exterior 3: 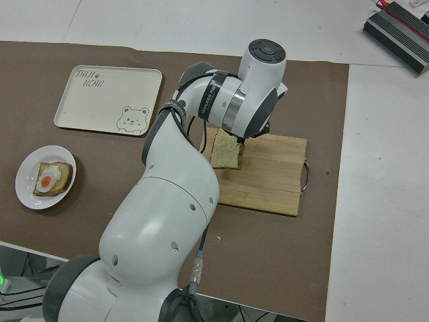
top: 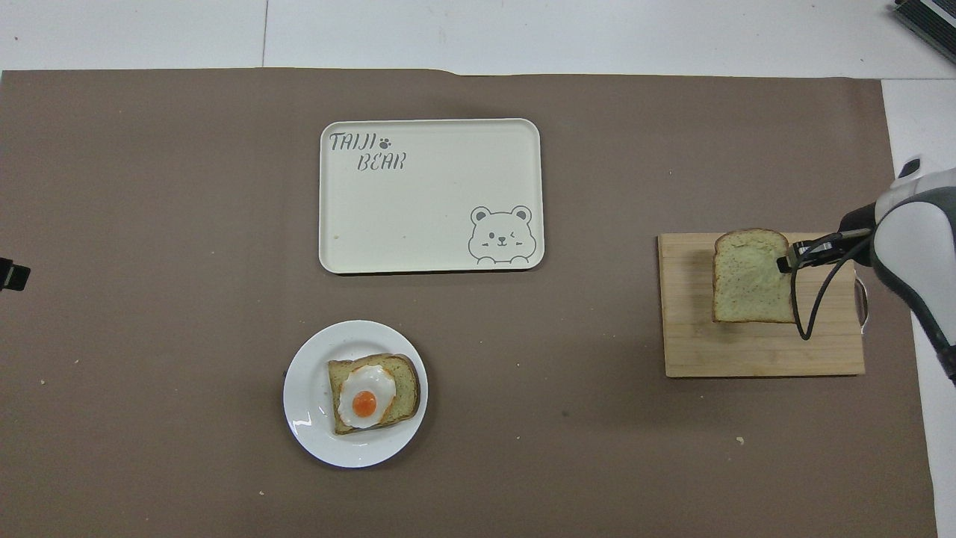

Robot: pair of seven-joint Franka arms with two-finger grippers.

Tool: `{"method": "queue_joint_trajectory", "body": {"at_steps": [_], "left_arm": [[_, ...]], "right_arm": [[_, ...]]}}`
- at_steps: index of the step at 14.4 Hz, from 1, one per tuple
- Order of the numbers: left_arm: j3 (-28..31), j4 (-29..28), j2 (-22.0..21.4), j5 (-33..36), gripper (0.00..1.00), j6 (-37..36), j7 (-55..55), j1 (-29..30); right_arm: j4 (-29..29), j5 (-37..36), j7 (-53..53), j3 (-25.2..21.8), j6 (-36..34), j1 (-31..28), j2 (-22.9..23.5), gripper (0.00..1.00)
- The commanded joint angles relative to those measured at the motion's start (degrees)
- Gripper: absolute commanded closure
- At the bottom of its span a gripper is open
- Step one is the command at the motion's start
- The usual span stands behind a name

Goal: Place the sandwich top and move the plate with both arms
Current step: 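Lift the bread slice with the right gripper and flip it over, then carry the bread with the right gripper and lay it on the egg toast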

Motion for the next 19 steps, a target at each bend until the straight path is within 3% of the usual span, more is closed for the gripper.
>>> {"method": "queue_joint_trajectory", "body": {"at_steps": [1, 6, 10, 19], "left_arm": [[-0.2, -1.9, -1.6, 0.5, 0.00, -0.1, 0.7, 0.5], [-0.3, -1.9, -1.6, 0.5, 0.00, -0.1, 0.7, 0.5], [-0.3, -1.9, -1.6, 0.5, 0.00, -0.1, 0.7, 0.6], [-0.3, -1.9, -1.6, 0.5, 0.00, -0.1, 0.7, 0.6]], "right_arm": [[3.1, 0.6, -1.2, 0.4, -4.9, -0.3, -0.4, 1.00], [8.4, 4.2, -0.8, 0.7, -14.2, -0.4, -1.1, 1.00], [8.6, 8.2, 4.0, 0.7, -20.3, -0.4, -3.5, 1.00], [2.1, 10.6, 11.2, 1.2, -20.0, 9.2, -7.3, 1.00]]}}
